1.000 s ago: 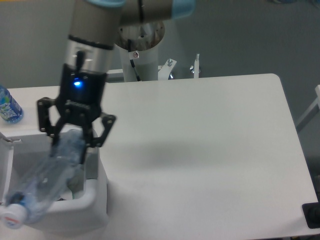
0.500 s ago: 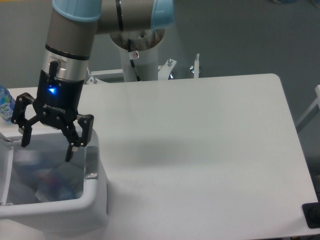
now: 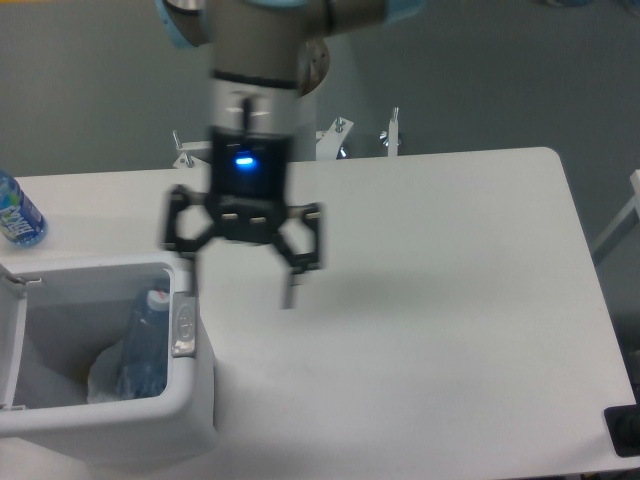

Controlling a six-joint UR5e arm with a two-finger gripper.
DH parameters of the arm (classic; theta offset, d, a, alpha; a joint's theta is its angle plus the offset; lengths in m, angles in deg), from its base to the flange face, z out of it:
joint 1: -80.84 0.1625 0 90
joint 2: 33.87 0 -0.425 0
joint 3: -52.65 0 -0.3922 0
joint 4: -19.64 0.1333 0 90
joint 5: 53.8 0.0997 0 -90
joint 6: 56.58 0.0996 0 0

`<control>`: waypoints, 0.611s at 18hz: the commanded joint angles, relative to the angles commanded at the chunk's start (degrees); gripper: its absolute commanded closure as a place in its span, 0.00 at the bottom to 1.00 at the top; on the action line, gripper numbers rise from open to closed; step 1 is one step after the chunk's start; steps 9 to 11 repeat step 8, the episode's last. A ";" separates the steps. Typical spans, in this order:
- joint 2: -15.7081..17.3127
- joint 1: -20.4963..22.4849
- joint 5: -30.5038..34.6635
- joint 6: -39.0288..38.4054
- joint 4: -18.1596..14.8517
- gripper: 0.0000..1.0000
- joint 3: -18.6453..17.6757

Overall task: Place the trash in the trash can
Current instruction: 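Open the gripper to release the bottle and raise it away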

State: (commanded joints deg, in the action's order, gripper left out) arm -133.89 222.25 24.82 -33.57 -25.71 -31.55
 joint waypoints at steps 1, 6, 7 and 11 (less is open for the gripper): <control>0.00 0.18 3.95 3.15 -0.09 0.00 0.00; 0.87 1.06 15.76 25.65 -7.89 0.00 -0.27; 0.88 1.06 16.47 26.90 -9.21 0.00 0.00; 0.97 1.06 16.82 26.91 -9.75 0.00 0.09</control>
